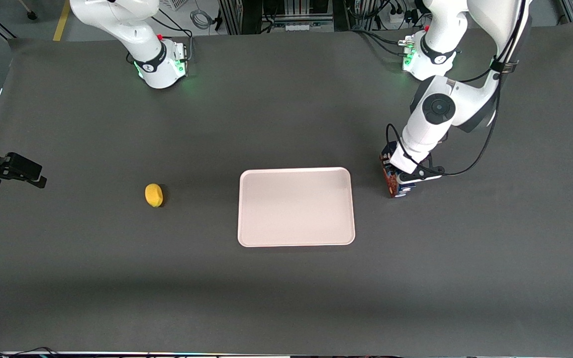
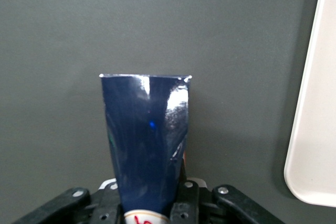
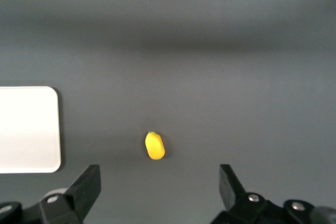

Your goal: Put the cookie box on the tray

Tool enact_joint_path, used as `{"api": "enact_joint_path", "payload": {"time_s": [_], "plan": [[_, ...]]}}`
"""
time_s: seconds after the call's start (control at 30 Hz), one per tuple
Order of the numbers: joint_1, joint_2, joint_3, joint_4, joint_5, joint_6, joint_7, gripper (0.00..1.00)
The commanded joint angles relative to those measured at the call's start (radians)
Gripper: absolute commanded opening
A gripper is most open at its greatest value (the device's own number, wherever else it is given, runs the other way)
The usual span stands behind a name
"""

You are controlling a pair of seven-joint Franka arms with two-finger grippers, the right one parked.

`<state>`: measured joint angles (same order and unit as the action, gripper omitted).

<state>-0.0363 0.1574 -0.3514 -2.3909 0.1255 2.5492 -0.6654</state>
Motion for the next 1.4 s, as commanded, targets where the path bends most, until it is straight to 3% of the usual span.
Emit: {"api": "enact_joint_path", "payload": {"time_s": [0.0,0.37,0.77,1.17,1.37], "plan": [[-0.020,-0.029,0.000,0.125,0.014,-0.182,-0.014,0.31],[-0.040,-0.004,0.002,0.522,0.005,-0.558,0.088,0.29],[-0.059,0.083,0.005,0.870,-0.047,-0.736,0.136,0.29],[-0.171,0.214,-0.009,0.952,-0.063,-0.696,0.040,0.28],[-0.221,0.277,-0.030,0.949,0.002,-0.646,-0.046,0.28]]}}
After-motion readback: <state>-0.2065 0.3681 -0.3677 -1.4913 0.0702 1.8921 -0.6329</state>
